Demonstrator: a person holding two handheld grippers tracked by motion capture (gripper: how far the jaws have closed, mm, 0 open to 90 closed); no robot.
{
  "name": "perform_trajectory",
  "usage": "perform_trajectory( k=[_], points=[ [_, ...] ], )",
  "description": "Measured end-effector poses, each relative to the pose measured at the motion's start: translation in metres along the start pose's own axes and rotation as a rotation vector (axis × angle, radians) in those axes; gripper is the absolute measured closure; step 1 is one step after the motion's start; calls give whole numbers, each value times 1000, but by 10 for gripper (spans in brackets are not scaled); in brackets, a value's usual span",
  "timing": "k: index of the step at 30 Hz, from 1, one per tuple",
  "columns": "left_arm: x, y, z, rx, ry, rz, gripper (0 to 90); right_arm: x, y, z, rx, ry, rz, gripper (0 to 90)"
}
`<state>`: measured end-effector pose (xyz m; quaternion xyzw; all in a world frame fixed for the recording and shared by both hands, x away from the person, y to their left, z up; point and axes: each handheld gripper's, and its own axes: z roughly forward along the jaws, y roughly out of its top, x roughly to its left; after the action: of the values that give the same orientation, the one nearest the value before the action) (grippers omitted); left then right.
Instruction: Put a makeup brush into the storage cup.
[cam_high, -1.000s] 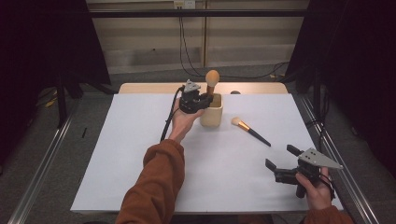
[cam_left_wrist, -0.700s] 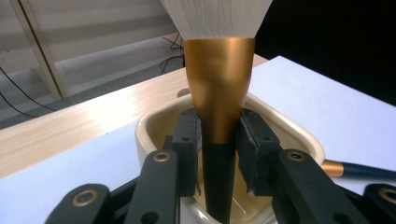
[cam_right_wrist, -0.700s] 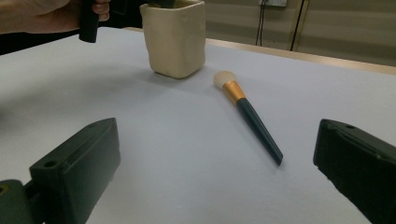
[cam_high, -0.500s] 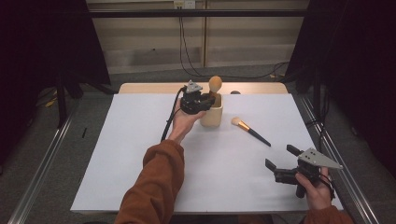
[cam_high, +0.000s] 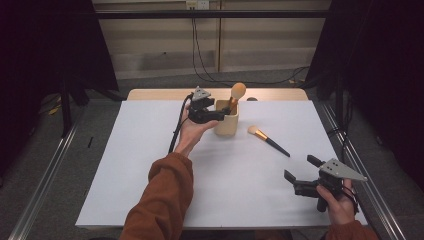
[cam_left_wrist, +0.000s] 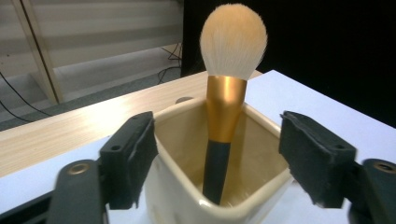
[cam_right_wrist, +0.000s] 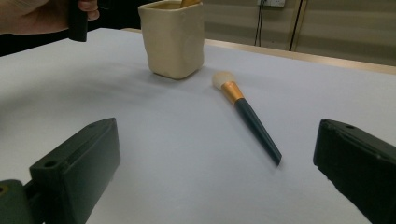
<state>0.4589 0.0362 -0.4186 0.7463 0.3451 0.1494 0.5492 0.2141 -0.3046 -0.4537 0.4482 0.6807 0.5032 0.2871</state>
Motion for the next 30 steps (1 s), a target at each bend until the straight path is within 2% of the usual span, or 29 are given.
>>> perform_trajectory(
  k=[2,8,10,12,19,24,25,26,28,30],
  points=[
    [2,-1,-3,-2,5,-34,144,0,0,0,0,0,-1,2],
    [4,-6,-16,1,11,-48,51,0,0,1,0,-3,0,2],
    [5,-7,-20,-10,-3,-57,47,0,0,1,-1,-5,1,2],
    [6,-7,-25,-4,8,-43,39,0,0,0,-1,-7,2,2],
    [10,-11,-40,14,36,-46,38,0,0,1,0,-10,3,2],
    [9,-16,-51,21,33,-14,38,0,0,1,0,-9,4,2],
    [9,-16,-52,21,32,-22,42,0,0,1,0,-10,4,2],
    [10,-18,-55,11,12,-29,52,0,0,1,0,-9,3,2],
    [10,-19,-58,-3,13,-14,52,1,0,1,0,-11,3,2],
    [12,-21,-62,-10,0,-20,50,0,0,1,1,-11,3,2]
  ],
)
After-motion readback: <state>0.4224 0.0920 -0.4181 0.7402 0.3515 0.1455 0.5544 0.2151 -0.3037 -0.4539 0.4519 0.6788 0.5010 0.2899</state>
